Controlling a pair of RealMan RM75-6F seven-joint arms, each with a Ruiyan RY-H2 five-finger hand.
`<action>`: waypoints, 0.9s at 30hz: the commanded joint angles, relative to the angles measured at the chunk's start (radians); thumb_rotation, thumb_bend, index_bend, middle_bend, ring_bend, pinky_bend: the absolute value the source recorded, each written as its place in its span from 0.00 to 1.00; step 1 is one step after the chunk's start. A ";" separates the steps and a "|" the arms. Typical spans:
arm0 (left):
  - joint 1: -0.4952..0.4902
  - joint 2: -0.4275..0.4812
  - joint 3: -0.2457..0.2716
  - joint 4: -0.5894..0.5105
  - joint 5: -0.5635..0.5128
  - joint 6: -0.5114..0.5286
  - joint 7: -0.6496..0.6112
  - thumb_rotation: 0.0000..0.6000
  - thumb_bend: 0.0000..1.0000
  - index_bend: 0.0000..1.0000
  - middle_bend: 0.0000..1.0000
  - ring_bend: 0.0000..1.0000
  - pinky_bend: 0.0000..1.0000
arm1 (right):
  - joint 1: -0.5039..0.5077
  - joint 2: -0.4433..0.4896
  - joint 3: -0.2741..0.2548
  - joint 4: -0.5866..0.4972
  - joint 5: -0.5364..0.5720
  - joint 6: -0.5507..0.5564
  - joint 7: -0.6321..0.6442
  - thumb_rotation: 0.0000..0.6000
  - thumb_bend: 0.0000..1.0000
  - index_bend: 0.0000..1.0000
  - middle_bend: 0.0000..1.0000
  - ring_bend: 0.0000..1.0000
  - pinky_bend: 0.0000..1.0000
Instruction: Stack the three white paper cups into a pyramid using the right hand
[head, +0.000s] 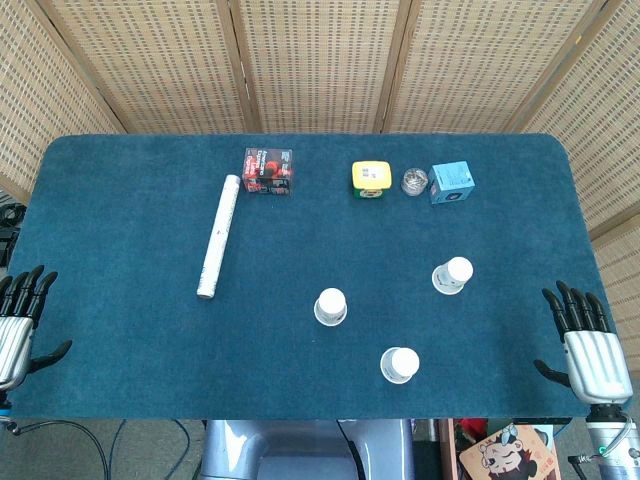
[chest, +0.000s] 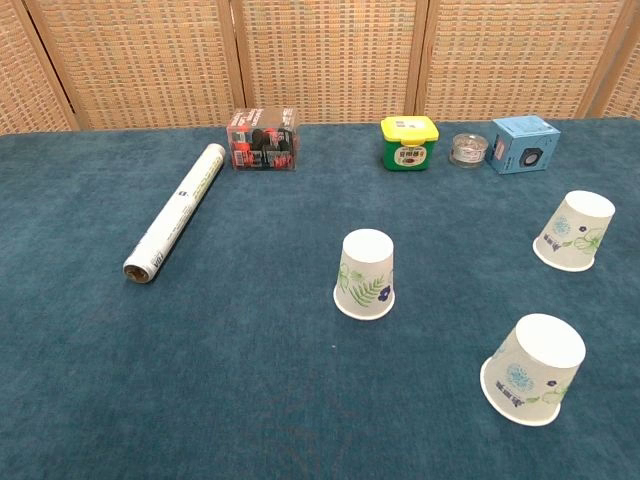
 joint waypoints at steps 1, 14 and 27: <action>-0.001 -0.001 0.001 -0.001 0.000 -0.003 0.002 1.00 0.21 0.00 0.00 0.00 0.00 | 0.000 0.000 -0.001 0.001 -0.001 -0.001 0.004 1.00 0.08 0.00 0.00 0.00 0.00; -0.003 -0.002 0.001 -0.001 0.003 -0.004 0.004 1.00 0.21 0.00 0.00 0.00 0.00 | 0.007 0.001 -0.006 0.002 -0.010 -0.013 0.015 1.00 0.08 0.00 0.00 0.00 0.00; -0.001 -0.002 0.002 -0.005 0.004 0.000 0.011 1.00 0.21 0.00 0.00 0.00 0.00 | 0.005 0.000 -0.007 0.011 -0.028 0.003 0.038 1.00 0.08 0.00 0.00 0.00 0.00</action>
